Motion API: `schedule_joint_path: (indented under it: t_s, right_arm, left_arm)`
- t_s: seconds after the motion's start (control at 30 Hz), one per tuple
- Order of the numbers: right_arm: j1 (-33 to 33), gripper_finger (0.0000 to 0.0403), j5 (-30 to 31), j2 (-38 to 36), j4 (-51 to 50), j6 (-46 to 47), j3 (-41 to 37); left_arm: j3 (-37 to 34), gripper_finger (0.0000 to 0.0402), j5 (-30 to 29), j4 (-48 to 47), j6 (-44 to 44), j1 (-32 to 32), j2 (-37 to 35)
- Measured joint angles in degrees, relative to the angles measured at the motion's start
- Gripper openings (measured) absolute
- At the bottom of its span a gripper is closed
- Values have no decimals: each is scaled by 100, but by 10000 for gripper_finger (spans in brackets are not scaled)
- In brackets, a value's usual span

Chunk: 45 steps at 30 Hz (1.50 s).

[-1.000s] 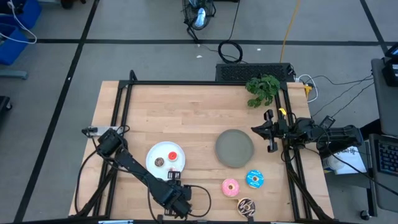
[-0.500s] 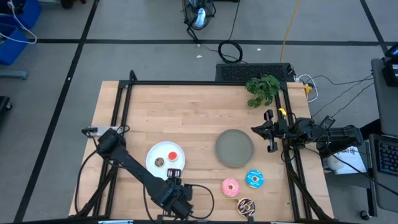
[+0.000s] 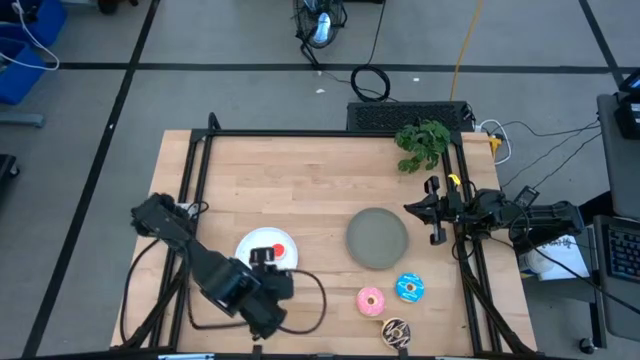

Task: Pick & Place donuts
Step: Put the small blue donut on the white plate

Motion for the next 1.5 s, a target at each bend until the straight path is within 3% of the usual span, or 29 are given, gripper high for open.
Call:
schedule_joint_path:
  t_s: [0.17,0.43,0.67,1.0,1.2,1.5]
  right_arm:
    - [2,0,0,2,-3,-2,0]
    - [2,0,0,2,-2,-2,0]
    - [0,0,0,0,-2,-2,0]
    - [0,0,0,0,-1,-18,0]
    - [2,0,0,0,-2,-48,-2]
    - [0,0,-2,0,-2,-47,-2]
  left_arm:
    - [-525,199,-78,12,-296,2,-392]
    - [-1710,183,260,521,-633,38,-904]
    - [-2106,182,431,533,-812,232,-1024]
    - [-2775,182,456,418,108,1210,-1025]
    - [-3522,182,874,1202,949,1777,-1021]
    - [-4369,182,1182,1871,1271,2232,-1021]
